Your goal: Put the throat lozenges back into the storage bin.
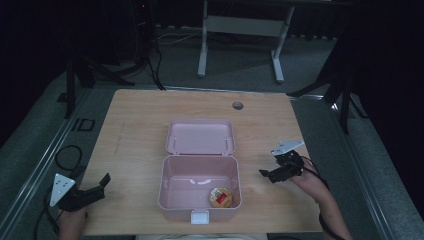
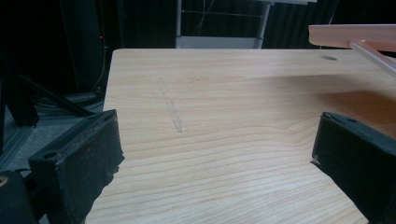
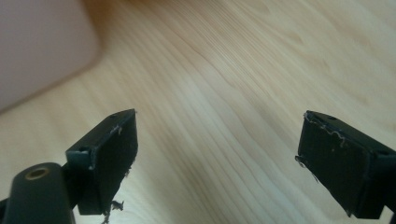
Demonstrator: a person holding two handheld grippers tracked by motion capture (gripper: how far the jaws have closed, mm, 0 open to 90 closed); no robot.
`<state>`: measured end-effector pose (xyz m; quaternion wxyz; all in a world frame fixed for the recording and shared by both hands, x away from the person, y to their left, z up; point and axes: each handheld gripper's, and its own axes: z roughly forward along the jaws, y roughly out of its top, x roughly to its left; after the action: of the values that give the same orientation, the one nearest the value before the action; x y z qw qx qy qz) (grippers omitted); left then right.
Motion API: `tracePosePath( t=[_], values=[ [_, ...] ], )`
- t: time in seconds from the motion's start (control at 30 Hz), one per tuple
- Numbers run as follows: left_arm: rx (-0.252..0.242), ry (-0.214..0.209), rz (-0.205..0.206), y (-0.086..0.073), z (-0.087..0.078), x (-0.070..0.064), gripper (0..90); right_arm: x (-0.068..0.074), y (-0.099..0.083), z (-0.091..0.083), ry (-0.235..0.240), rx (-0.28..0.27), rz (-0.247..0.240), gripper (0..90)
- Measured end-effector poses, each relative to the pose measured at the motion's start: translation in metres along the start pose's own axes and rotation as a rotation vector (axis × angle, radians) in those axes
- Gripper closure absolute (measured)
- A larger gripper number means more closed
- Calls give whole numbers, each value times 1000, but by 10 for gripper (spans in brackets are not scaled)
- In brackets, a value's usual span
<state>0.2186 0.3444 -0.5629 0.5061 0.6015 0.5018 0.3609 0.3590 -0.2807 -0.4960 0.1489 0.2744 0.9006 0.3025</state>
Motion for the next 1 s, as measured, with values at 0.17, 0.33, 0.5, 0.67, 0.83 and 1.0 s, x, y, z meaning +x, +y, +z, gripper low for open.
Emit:
tracePosePath(
  t=[0.17, 0.33, 0.5, 0.67, 0.83, 1.0],
  values=[
    [0, 0, 0, 0, 0, 0, 20, -12, -23, 11, -80, -32, 109, 115],
    [-1, 0, 0, 0, 0, 0, 20, -20, -42, 11, -199, -99, 212, 114],
    [0, -1, 0, 0, 0, 0, 20, -24, -57, 7, -285, -135, 299, 114],
    [1, 0, 0, 0, 0, 0, 20, -26, -70, 3, -357, -135, 362, 114],
    [0, 0, -1, 0, 0, 0, 20, -30, -84, -4, -436, -189, 466, 114],
    [1, -2, -3, 0, 0, 0, 20, -36, -93, -8, -468, -206, 525, 114]
  ],
)
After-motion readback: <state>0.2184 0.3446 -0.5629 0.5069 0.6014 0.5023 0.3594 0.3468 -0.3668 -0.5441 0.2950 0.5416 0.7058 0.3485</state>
